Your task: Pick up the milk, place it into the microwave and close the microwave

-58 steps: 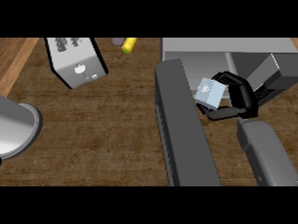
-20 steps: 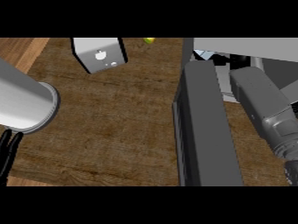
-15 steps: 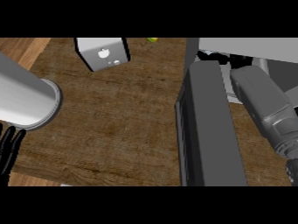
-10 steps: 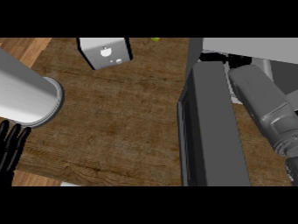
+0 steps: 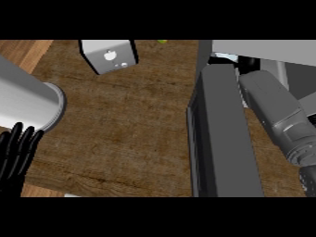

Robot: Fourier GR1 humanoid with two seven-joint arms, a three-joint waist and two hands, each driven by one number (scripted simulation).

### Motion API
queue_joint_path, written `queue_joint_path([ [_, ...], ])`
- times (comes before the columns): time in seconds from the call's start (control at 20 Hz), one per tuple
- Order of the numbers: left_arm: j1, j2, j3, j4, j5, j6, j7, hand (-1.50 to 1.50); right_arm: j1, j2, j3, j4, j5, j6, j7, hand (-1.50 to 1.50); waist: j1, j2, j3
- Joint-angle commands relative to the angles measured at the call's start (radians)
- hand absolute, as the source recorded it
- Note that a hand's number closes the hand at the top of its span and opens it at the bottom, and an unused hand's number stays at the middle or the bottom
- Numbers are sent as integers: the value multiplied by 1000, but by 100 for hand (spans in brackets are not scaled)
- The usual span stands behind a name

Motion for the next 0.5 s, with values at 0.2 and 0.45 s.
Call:
queue_joint_path([
  [0.2,-5,-23,-47,9,-48,14,2,-150,18,21,-35,-11,-33,84,-18,-150,-13,-15,0],
  [0.45,-7,-37,-59,5,-62,26,-2,-150,22,-29,-39,-12,-33,121,-11,-150,-23,-19,-1],
])
